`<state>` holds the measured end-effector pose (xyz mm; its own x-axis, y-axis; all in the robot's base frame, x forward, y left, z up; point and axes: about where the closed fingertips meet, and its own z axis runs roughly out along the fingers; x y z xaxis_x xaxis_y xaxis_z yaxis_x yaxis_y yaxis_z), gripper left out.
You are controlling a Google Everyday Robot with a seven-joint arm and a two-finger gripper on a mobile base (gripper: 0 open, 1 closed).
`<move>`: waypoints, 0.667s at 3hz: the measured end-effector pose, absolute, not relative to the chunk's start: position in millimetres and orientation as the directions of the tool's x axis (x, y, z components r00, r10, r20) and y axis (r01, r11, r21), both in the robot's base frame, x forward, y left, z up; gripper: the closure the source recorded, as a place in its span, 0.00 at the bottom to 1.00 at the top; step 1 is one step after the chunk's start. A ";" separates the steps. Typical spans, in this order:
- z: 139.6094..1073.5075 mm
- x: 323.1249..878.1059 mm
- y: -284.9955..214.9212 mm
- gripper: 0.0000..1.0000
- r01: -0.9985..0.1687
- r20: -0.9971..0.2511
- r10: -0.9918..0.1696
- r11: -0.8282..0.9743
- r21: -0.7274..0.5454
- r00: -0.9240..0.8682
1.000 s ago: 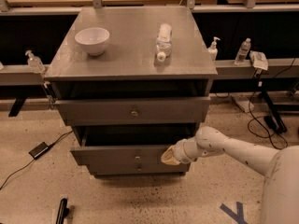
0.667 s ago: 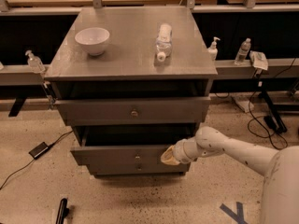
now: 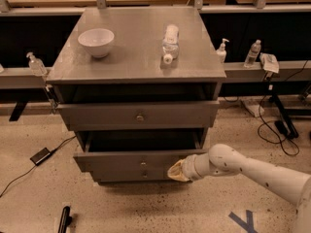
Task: Close middle drawer
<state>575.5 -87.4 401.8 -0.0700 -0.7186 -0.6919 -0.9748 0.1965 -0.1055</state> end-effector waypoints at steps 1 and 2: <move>398.5 572.6 -82.4 1.00 -0.971 -0.711 -0.701 0.203 -0.130 -0.052; 394.7 585.2 -78.6 1.00 -0.964 -0.722 -0.691 0.213 -0.160 -0.033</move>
Offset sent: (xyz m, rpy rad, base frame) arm 0.0298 0.0086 -0.0085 0.0536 -0.1155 -0.0300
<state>585.2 -78.6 394.7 -0.0329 -0.6906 -0.7225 -0.9639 0.2130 -0.1597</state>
